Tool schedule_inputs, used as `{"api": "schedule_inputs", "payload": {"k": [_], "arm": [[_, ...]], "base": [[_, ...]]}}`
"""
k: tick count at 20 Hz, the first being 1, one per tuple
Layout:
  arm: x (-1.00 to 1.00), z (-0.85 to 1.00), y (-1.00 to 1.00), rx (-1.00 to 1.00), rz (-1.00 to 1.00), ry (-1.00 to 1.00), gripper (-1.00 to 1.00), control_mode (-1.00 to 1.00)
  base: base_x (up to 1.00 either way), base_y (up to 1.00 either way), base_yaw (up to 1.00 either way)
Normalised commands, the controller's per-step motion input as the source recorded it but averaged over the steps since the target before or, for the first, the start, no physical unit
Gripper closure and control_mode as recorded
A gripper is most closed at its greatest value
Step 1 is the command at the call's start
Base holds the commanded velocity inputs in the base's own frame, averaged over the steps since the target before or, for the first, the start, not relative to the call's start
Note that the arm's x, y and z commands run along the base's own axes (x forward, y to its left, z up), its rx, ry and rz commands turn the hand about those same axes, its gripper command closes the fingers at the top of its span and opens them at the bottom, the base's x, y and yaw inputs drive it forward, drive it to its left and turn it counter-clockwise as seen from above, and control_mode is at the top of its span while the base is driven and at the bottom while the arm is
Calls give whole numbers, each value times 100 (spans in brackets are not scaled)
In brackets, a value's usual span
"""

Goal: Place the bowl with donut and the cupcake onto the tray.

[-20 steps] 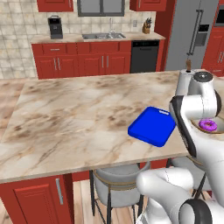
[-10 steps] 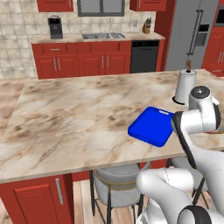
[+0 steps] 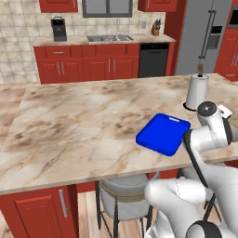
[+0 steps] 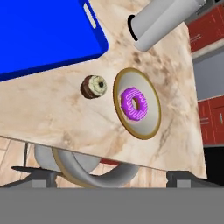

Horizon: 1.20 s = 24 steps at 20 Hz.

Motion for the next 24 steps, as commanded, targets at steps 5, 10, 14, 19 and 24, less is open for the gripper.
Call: {"api": "schedule_inputs", "payload": {"k": [5,10,14,19,24], "arm": [[0,0,-6,-6,0,1,-100,-100],[10,-1,-5,-5,0,0,-100,-100],[15,-9,-16,0,0,0,-100,-100],[16,-16,-14,0,1,0,-100,-100],[20,-20,-8,0,2,0,-100,-100]], "base": [[0,0,0],[0,0,0],[0,0,0],[0,0,0],[0,0,0]]}}
